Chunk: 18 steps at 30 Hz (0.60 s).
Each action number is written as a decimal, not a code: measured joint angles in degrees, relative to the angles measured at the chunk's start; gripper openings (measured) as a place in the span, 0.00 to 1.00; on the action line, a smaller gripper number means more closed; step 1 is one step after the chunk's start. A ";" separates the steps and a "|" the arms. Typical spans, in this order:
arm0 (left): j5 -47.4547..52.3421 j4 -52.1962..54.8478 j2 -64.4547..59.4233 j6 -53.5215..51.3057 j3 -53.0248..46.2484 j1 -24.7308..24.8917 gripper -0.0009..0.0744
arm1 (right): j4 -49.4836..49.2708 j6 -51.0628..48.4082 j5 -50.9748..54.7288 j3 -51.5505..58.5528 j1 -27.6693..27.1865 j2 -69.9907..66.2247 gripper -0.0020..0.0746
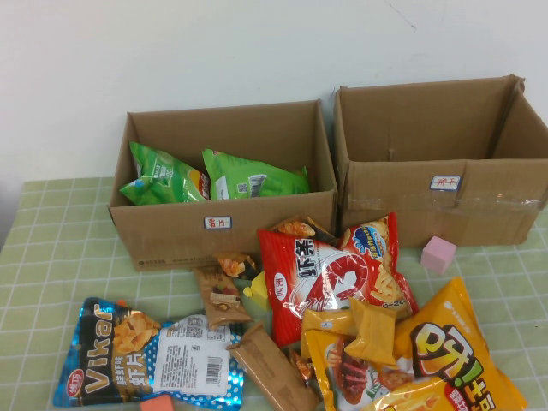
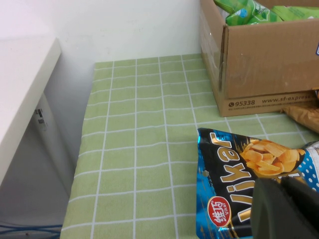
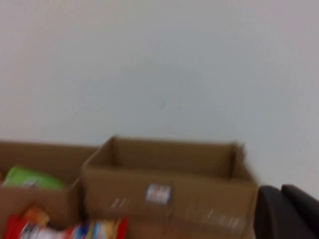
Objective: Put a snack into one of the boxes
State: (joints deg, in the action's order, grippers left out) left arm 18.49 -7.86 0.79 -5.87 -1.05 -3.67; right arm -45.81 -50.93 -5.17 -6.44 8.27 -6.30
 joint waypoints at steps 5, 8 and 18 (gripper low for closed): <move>0.00 0.00 0.00 0.00 0.00 -0.12 0.01 | 35.06 41.12 13.12 4.85 -0.23 4.75 0.02; 0.00 0.00 0.00 0.00 0.00 -0.12 0.01 | 49.42 57.72 19.69 5.73 -0.96 6.57 0.02; 0.00 0.00 0.00 0.12 0.00 -0.12 0.01 | 57.77 67.78 23.12 7.17 -2.14 6.84 0.02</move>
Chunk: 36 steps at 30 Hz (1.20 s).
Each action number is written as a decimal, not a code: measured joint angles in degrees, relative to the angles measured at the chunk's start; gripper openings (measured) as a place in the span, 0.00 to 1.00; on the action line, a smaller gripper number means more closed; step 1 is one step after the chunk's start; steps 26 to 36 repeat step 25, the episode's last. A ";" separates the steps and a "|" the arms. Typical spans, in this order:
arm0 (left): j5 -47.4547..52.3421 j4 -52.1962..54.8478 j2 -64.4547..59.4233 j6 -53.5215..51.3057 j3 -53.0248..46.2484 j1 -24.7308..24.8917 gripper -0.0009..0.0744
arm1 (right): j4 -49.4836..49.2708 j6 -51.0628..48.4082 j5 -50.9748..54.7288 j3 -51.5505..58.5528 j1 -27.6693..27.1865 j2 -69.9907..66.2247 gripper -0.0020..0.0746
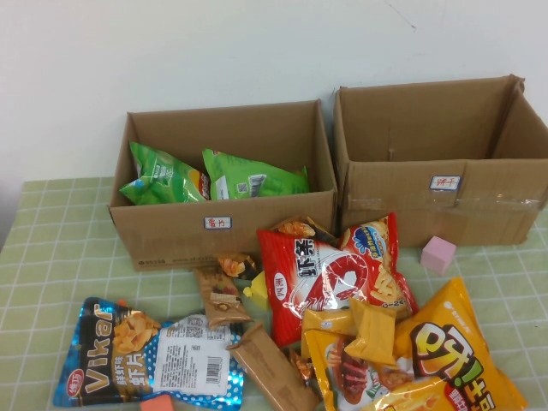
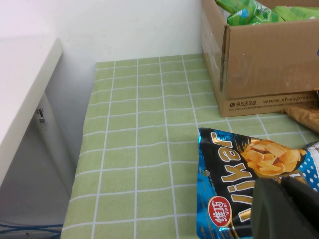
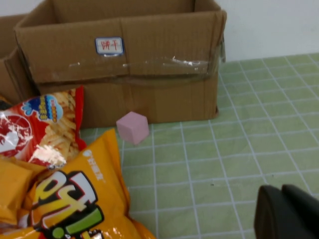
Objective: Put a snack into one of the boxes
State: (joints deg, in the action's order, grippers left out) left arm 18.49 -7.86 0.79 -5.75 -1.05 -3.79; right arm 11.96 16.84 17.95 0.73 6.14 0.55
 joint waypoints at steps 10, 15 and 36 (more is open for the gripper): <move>0.04 0.00 0.00 0.00 0.00 0.00 0.01 | -0.72 0.51 2.12 0.51 0.00 0.26 0.02; 0.04 0.00 0.00 0.00 0.00 0.00 0.01 | -0.83 -0.15 2.49 0.43 0.00 0.26 0.02; 0.04 0.00 0.00 -0.17 0.00 0.00 0.01 | -0.83 -9.41 2.49 0.43 0.00 0.26 0.02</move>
